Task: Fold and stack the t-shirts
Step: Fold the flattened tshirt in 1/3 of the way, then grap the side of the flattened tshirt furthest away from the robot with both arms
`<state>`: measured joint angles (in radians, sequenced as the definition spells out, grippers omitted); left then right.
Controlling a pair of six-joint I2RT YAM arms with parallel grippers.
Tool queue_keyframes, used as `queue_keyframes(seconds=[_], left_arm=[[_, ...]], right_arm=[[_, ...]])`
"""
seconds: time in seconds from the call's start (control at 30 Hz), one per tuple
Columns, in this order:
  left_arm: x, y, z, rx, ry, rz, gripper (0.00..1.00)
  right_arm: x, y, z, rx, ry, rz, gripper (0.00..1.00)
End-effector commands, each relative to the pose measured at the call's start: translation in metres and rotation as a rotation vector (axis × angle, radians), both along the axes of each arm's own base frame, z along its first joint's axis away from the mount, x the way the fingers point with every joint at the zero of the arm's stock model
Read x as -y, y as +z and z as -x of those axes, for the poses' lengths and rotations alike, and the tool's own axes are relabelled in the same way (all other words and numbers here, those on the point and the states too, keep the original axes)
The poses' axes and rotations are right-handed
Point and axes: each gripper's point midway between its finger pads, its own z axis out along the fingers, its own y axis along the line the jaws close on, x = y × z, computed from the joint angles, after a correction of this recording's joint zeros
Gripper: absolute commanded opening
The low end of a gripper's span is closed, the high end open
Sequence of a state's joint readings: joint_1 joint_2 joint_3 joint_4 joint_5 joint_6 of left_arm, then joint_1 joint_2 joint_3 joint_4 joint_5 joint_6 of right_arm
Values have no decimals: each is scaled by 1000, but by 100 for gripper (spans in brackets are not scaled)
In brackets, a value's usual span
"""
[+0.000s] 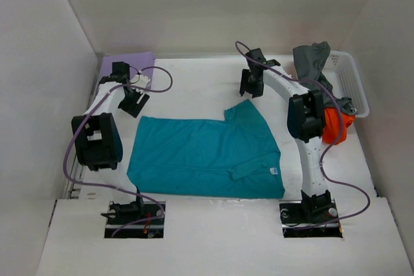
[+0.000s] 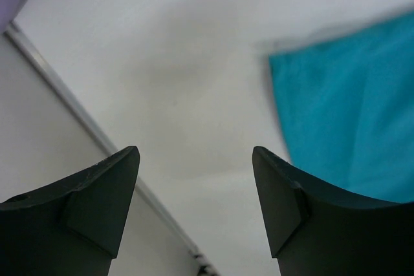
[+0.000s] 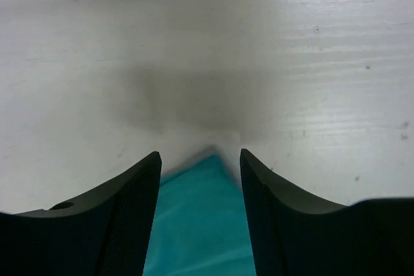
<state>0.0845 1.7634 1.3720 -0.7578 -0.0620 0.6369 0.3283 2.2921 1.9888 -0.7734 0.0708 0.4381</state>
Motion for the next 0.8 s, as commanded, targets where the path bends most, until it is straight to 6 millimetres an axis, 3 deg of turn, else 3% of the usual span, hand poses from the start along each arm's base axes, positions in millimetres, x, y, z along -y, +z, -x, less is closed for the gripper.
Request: queue_keyframes(seconds=[0.0, 0.13, 0.2, 0.33, 0.4, 0.57, 0.77], left_arm=[[22, 13, -43, 135, 131, 186, 69], [25, -5, -59, 129, 210, 250, 69], [26, -14, -64, 123, 237, 264, 69], [30, -24, -70, 109, 251, 278, 69], [34, -28, -71, 100, 252, 291, 69], [55, -37, -59, 25, 237, 366, 68], [65, -43, -49, -3, 263, 443, 67]], right_arm=[[2, 0, 3, -55, 55, 37, 57], [8, -15, 11, -103, 52, 59, 56], [9, -19, 17, -122, 57, 59, 50], [8, -18, 25, -132, 66, 52, 15], [5, -14, 26, -125, 68, 35, 5], [-3, 4, 23, -76, 67, -3, 0], [-13, 34, 20, 0, 70, -51, 0]])
